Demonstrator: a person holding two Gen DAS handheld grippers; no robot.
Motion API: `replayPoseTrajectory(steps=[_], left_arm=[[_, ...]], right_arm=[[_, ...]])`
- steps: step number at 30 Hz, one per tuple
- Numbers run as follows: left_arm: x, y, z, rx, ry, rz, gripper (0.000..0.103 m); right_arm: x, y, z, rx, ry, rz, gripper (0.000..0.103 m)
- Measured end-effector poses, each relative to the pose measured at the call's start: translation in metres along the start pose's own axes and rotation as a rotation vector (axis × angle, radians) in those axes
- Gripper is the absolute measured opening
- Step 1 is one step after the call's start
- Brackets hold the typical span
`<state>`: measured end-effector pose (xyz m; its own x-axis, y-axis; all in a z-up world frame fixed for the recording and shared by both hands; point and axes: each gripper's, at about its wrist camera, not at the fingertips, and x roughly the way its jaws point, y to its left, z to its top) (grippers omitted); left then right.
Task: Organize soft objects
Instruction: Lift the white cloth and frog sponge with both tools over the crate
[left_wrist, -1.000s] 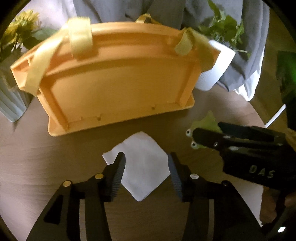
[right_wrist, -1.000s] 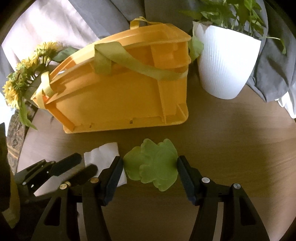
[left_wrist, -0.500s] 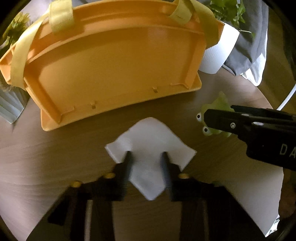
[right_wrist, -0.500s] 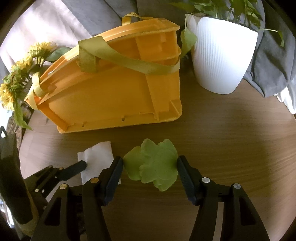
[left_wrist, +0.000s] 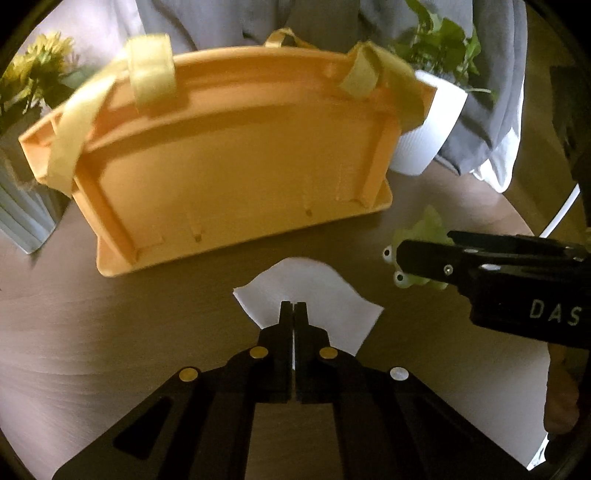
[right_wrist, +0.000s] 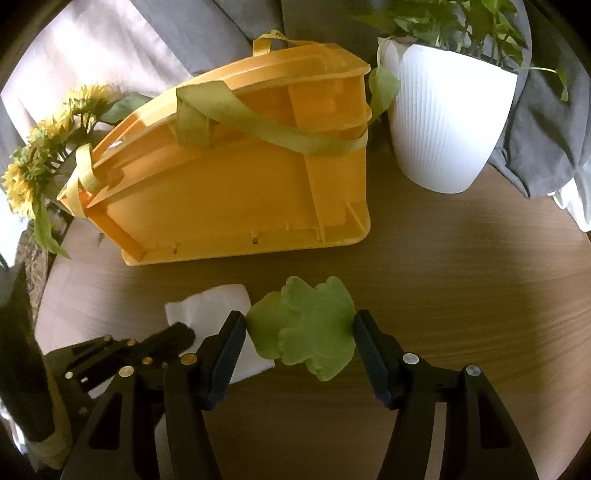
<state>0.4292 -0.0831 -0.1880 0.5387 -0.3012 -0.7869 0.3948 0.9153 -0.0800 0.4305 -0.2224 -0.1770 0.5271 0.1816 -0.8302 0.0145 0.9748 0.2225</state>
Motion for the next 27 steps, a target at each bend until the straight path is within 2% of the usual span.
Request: replayPoseTrajectory(steps=[19,27], left_arm=[[-0.034,0.000,0.016,-0.004,-0.115,0.005,0.002],[-0.061,-0.001,0.020,0.005,-0.185,0.005,0.002]], right_arm=[[-0.014,0.005,0.007,-0.004,-0.038,0.021,0.062],[-0.036,0.012,0.012,-0.016,-0.093,0.019,0.062]])
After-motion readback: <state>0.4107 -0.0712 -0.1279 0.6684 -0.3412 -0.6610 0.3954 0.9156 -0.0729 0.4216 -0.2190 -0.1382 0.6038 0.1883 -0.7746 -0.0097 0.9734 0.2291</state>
